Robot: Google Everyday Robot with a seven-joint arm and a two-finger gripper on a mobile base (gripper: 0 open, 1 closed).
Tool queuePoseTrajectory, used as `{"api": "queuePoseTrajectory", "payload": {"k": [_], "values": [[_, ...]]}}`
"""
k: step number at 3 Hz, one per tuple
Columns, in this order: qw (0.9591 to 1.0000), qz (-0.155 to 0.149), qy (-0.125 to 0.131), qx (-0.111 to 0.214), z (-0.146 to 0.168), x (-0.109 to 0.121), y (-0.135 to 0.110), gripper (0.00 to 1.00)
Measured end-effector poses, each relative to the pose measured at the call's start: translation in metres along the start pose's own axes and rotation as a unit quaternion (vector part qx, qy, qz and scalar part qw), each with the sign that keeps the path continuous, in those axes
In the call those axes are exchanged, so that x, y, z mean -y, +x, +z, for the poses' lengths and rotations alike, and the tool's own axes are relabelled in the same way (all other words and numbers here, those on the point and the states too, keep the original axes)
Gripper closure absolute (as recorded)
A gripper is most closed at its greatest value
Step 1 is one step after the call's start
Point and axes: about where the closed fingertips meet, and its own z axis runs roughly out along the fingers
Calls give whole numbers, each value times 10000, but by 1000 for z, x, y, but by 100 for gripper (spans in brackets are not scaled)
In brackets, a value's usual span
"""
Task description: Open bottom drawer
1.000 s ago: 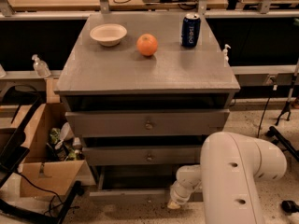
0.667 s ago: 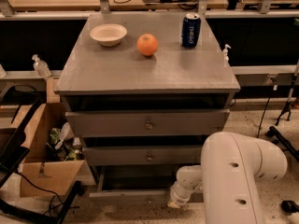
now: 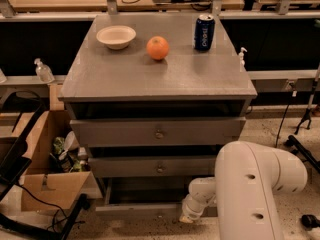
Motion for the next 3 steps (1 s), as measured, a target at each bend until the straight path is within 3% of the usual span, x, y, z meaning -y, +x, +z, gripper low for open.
{"api": "queuePoseTrajectory", "payload": {"k": [2,3], "values": [[10000,0,-1,0,0,0,0,100],[10000,0,-1,0,0,0,0,75]]}}
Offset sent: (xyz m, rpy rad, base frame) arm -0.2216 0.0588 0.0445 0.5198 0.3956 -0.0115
